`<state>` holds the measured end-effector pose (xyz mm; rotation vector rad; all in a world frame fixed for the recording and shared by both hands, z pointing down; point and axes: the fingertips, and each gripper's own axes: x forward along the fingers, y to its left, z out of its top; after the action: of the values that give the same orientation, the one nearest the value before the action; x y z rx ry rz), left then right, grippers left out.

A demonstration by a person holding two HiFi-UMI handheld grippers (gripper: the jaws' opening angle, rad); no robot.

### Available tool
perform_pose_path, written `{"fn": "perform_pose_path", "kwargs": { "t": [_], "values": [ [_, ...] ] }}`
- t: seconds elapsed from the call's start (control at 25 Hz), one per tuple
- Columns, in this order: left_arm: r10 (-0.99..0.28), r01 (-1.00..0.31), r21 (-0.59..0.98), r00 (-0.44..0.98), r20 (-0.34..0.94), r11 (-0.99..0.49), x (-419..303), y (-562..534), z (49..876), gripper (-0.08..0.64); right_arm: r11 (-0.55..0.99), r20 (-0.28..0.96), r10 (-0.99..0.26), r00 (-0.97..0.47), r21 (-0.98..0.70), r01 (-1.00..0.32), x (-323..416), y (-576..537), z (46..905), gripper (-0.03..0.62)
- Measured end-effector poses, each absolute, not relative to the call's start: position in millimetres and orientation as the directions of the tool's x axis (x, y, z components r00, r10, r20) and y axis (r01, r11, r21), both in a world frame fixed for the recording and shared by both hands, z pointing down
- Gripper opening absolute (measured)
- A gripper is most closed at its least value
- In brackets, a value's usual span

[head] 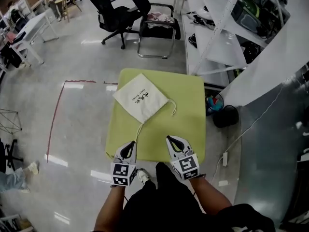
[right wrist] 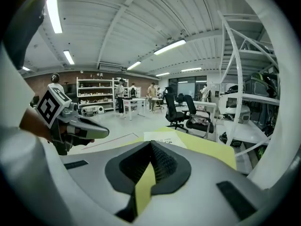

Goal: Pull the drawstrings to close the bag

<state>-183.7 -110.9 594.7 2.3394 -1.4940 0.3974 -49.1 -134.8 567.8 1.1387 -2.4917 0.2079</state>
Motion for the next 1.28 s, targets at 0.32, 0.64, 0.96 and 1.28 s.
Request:
{"fn": "perform_pose_path", "kwargs": {
  "t": [0.32, 0.64, 0.96, 1.28],
  "values": [
    [-0.755, -0.925, 0.138, 0.369, 0.542, -0.353, -182.8, -123.8, 662.3, -0.003, 0.648, 0.507, -0.646, -0.571, -0.03, -0.761, -35.7, -161.6, 626.6, -0.005],
    [-0.686, -0.935, 0.092, 0.316, 0.655, -0.343, -180.3, -123.4, 722.4, -0.003, 0.6, 0.555, -0.643, -0.528, -0.063, -0.798, -16.5, -195.9, 677.3, -0.005],
    [-0.65, -0.927, 0.013, 0.274, 0.709, -0.376, -177.7, -120.7, 754.5, 0.057, 0.614, 0.616, -0.609, -0.499, -0.032, -0.789, -11.1, -227.3, 718.4, -0.005],
    [-0.632, -0.948, 0.087, 0.271, 0.726, -0.306, -180.7, -135.1, 766.2, 0.104, 0.585, 0.654, -0.609, -0.45, -0.013, -0.811, -3.9, -260.6, 748.4, 0.053]
  ]
}}
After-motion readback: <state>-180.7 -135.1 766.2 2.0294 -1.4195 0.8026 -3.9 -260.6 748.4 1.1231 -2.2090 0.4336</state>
